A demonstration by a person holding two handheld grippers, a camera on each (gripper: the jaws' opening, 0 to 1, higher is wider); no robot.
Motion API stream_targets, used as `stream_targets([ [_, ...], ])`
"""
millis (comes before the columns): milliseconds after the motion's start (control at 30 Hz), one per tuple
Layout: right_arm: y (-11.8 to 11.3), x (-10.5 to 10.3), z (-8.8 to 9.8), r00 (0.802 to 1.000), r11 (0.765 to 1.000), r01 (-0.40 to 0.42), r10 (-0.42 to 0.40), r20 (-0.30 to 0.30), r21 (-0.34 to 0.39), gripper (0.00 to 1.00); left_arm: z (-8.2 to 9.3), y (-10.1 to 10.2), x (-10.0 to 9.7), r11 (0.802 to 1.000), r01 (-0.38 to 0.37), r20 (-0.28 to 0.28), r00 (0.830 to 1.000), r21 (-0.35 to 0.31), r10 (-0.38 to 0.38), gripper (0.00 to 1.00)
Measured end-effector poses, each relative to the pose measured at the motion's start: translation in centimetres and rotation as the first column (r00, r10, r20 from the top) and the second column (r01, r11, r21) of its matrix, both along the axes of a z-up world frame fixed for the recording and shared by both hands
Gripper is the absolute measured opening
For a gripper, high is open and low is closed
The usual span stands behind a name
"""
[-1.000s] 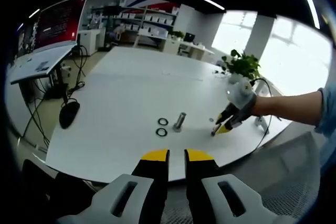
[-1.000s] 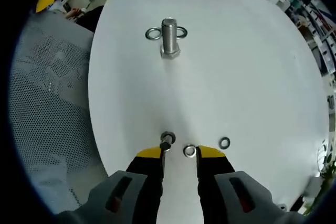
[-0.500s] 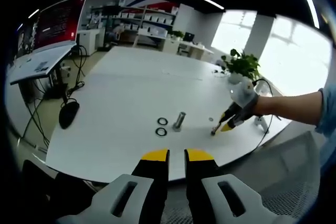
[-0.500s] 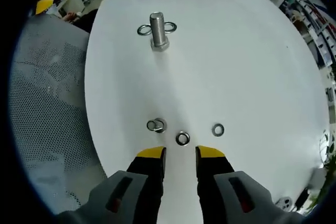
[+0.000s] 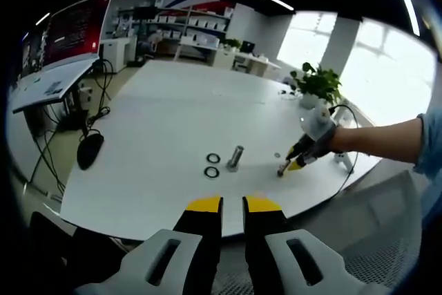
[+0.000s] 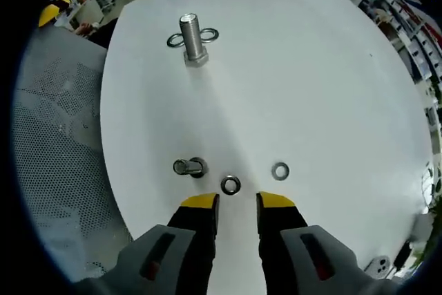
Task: Place the washer onto the threaded stud by aligning its center hole with the stud, sliding it down to the base, and recovering from edge contact or off-axis alignment until the washer reaches the visible bottom stop.
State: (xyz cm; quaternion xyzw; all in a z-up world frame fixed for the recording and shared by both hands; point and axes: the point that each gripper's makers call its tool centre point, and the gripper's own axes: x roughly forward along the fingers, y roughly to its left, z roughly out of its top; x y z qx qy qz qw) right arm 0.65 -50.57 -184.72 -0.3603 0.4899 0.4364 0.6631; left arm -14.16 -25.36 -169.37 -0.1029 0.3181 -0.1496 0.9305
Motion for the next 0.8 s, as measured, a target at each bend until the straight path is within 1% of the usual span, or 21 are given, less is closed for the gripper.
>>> stream_targets([
  [67, 0.23, -0.36, -0.31, 1.000, 1.000, -0.005, 0.005, -0.027, 0.001, 0.24, -0.02, -0.01, -0.01, 1.000, 0.001, -0.001, 1.000, 0.001, -0.001, 0.09],
  [300, 0.50, -0.34, -0.83, 0.999, 1.000, -0.020, 0.020, -0.048, -0.005, 0.24, -0.03, 0.01, -0.01, 1.000, 0.000, -0.001, 1.000, 0.002, 0.000, 0.09],
  [467, 0.79, 0.17, -0.75, 0.999, 1.000, -0.018, 0.018, -0.049, -0.003, 0.23, -0.03, -0.01, -0.02, 1.000, 0.000, -0.001, 1.000, 0.002, 0.000, 0.09],
  [567, 0.83, 0.07, -0.76, 0.999, 1.000, -0.015, 0.015, -0.046, -0.008, 0.21, -0.02, 0.00, -0.01, 1.000, -0.001, 0.000, 1.000, 0.002, 0.001, 0.09],
  [667, 0.97, -0.12, -0.82, 0.999, 0.999, -0.031, 0.031, -0.040, -0.017, 0.15, -0.01, -0.02, -0.01, 1.000, 0.000, 0.000, 1.000, 0.002, 0.000, 0.09],
  [700, 1.03, -0.18, -0.80, 0.998, 0.999, -0.044, 0.043, -0.034, -0.024, 0.15, 0.00, -0.02, -0.01, 1.000, 0.000, 0.001, 1.000, 0.002, 0.000, 0.09],
  [800, 0.96, -0.09, -0.80, 0.999, 0.999, -0.043, 0.042, -0.032, -0.033, 0.14, 0.01, -0.03, 0.00, 1.000, 0.000, 0.002, 1.000, 0.003, 0.000, 0.09],
])
